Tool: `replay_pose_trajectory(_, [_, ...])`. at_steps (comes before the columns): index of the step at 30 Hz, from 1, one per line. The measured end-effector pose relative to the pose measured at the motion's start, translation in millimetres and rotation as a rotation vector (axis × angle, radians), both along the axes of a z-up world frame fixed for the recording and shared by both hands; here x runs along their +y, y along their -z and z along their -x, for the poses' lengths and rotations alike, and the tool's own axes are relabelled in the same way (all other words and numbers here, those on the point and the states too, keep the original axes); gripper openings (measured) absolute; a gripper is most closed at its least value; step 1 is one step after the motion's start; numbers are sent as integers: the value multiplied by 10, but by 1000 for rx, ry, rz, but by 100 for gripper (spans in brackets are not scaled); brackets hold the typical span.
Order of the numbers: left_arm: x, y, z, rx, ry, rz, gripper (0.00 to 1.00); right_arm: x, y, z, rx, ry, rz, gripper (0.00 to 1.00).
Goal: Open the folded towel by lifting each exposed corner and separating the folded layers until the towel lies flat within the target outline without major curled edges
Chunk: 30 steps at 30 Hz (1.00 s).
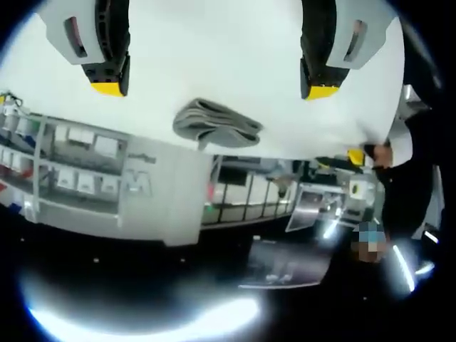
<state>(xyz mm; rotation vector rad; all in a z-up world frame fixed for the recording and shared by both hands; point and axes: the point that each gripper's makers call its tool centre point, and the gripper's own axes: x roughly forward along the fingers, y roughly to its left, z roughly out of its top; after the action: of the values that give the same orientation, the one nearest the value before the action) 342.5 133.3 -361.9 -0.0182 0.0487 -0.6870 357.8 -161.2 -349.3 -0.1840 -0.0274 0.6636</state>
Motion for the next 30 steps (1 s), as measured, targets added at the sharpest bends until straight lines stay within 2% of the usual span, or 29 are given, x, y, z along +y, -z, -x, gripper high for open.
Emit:
replay_pose_trajectory(13, [22,-20,-23,4,-2,22,99,12,26,7,8,1,9,100])
replay_pose_trajectory(25, [28,-13,-52,14,4,23,99,-38,-37,-36,19,13,-47,100])
replay_pose_trajectory(30, [35,-10,-57,14,1,18,99,57,-99,-11,16,-6,-41,100])
